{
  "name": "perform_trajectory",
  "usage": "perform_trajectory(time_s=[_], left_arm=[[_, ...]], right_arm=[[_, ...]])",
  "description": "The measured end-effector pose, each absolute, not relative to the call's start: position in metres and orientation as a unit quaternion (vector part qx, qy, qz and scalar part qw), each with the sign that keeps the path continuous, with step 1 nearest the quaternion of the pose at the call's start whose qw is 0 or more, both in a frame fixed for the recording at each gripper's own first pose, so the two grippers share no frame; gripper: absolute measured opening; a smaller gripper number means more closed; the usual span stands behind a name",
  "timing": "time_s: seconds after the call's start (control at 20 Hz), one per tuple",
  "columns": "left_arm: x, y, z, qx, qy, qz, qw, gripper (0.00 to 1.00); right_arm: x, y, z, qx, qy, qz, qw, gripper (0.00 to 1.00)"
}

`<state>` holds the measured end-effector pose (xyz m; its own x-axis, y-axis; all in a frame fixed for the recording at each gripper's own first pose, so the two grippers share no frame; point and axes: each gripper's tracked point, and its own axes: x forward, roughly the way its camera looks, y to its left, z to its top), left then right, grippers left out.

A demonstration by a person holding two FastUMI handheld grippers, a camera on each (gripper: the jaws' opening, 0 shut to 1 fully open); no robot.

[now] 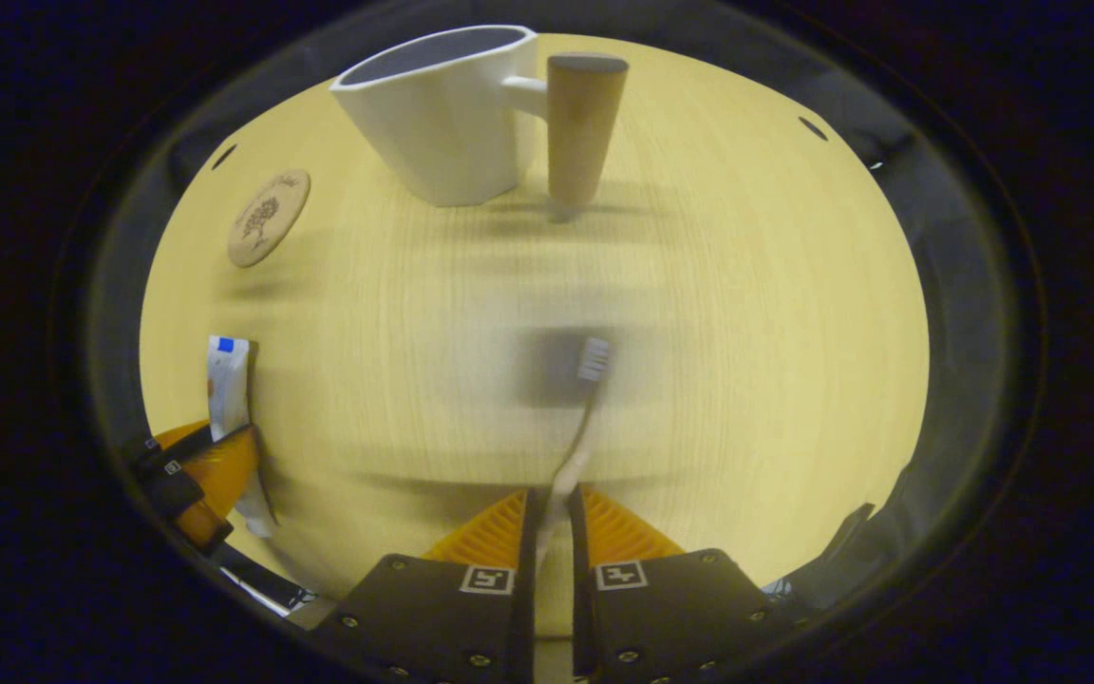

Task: Put the toothbrush and toothpaste on the desktop into the cup, then pick up the cup and place it on the coaster on the desktop.

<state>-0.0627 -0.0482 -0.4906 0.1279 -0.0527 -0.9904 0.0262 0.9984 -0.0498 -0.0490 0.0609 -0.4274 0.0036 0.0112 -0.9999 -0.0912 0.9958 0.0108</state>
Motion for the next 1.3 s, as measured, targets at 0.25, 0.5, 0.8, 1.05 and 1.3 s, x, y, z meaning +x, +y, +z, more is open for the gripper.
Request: perform_trajectory(time_s=[0.25, 0.5, 0.8, 1.05, 1.3], left_arm=[[-0.064, -0.046, -0.488, -0.007, 0.657, -0.009, 0.754, 0.1], [-0.06, -0.047, -0.486, -0.017, 0.648, -0.013, 0.761, 0.1], [-0.071, -0.045, -0.484, -0.032, 0.654, -0.013, 0.755, 0.09], [-0.082, -0.037, -0.48, -0.047, 0.658, -0.003, 0.751, 0.1], [-0.086, -0.028, -0.471, -0.043, 0.657, 0.003, 0.753, 0.09]], right_arm=[[-0.048, 0.058, -0.426, -0.029, 0.689, 0.028, 0.723, 0.04], [-0.05, 0.055, -0.421, -0.015, 0.679, 0.037, 0.733, 0.01], [-0.027, 0.048, -0.371, 0.02, 0.634, 0.033, 0.772, 0.01], [0.012, 0.052, -0.323, 0.053, 0.578, 0.026, 0.814, 0.01], [0.052, 0.07, -0.297, 0.083, 0.547, 0.037, 0.832, 0.01]])
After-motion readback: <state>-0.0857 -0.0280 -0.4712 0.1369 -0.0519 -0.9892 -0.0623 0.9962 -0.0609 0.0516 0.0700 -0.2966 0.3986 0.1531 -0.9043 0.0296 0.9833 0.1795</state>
